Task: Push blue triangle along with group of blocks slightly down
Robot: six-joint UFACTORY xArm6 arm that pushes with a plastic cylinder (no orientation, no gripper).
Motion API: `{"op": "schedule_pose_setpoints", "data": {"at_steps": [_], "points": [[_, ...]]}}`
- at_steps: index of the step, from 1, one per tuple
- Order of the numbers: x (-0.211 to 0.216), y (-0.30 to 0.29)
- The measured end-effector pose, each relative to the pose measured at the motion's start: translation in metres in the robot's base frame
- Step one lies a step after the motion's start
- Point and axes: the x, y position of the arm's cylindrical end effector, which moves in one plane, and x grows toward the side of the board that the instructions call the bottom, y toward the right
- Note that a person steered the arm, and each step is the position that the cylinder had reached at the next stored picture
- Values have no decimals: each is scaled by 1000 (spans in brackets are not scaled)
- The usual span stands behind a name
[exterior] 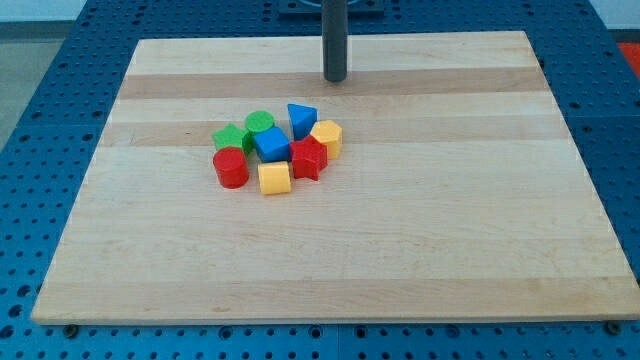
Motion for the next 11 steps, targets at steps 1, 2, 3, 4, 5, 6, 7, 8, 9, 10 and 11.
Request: {"op": "schedule_pose_setpoints", "data": {"at_steps": [1, 2, 3, 4, 5, 6, 7, 8, 9, 10, 11], "points": [[32, 58], [84, 39], [113, 20], [113, -30], [113, 4], [112, -6], [70, -19], [56, -56], [87, -96], [90, -106], [70, -101]]}}
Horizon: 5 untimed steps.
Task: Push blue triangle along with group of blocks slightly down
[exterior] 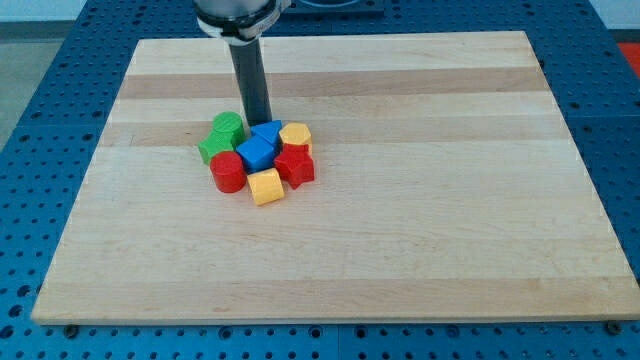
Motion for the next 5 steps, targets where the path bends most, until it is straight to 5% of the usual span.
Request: {"op": "schedule_pose_setpoints", "data": {"at_steps": [3, 5], "points": [[78, 11], [80, 9]]}}
